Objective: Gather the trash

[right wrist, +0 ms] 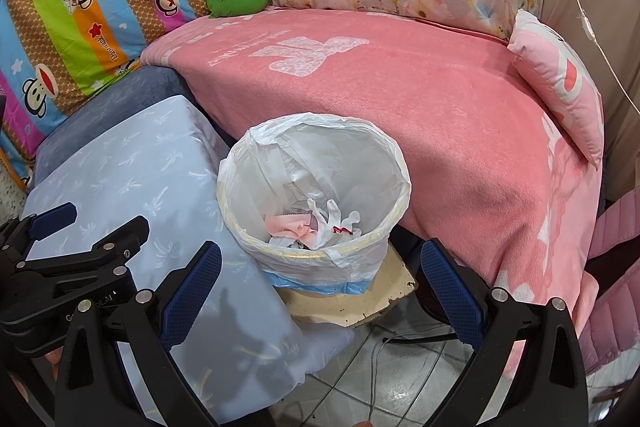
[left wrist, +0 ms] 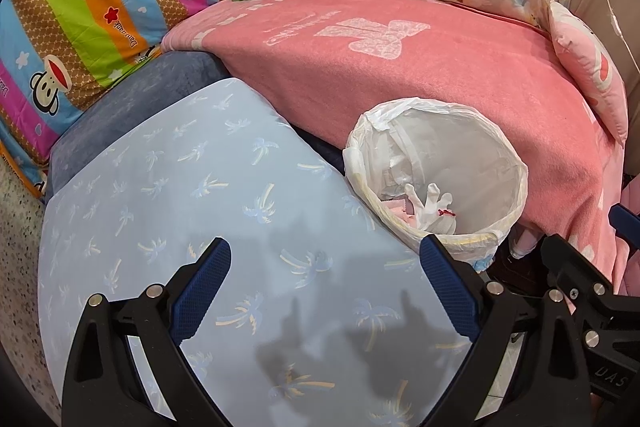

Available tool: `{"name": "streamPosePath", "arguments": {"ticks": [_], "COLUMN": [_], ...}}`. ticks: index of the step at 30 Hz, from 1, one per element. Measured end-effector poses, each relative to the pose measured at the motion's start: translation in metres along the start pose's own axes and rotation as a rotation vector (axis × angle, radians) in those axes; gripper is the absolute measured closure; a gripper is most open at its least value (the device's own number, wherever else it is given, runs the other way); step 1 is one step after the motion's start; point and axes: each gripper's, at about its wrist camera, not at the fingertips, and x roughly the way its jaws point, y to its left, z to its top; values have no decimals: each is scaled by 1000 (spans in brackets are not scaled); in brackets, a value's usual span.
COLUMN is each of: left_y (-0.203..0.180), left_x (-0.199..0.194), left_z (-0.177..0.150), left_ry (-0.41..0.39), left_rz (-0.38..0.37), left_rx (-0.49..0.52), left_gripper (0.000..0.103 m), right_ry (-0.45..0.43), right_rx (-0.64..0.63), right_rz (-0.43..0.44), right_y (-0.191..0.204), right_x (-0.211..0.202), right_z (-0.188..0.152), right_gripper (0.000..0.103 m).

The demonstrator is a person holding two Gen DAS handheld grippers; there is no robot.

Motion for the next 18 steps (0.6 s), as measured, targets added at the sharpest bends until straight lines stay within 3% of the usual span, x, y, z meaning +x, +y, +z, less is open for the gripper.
{"name": "streamPosePath", "arguments": {"ticks": [14, 18], "left_y": [-2, -2], "left_x": [0, 1], "left_z": [1, 1], "left_ry": [-1, -1], "left_rz": [-13, -12], "left_rx": [1, -3], "left_gripper": [12, 7], "right_ry": [-2, -4], "right_rx": [10, 15], "right_rz": [-2, -4], "right_y": [-3, -3], "right_x": [3, 1], "right_z": [-4, -3], "right_gripper": [4, 4]}}
